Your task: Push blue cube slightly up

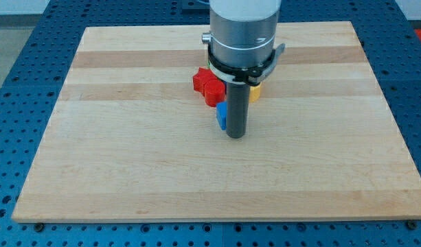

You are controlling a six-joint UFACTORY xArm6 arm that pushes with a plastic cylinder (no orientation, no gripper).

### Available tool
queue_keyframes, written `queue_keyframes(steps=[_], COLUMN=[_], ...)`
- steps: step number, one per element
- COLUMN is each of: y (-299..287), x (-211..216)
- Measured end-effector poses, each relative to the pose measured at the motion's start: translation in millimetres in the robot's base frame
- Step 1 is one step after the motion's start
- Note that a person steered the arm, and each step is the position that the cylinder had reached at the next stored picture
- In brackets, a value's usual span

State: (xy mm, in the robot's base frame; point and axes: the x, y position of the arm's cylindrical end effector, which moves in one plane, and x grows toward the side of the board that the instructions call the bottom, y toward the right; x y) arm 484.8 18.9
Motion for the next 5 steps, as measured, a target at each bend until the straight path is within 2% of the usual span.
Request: queue_keyframes(steps=[5], y=[-54.2], x=[-6.2])
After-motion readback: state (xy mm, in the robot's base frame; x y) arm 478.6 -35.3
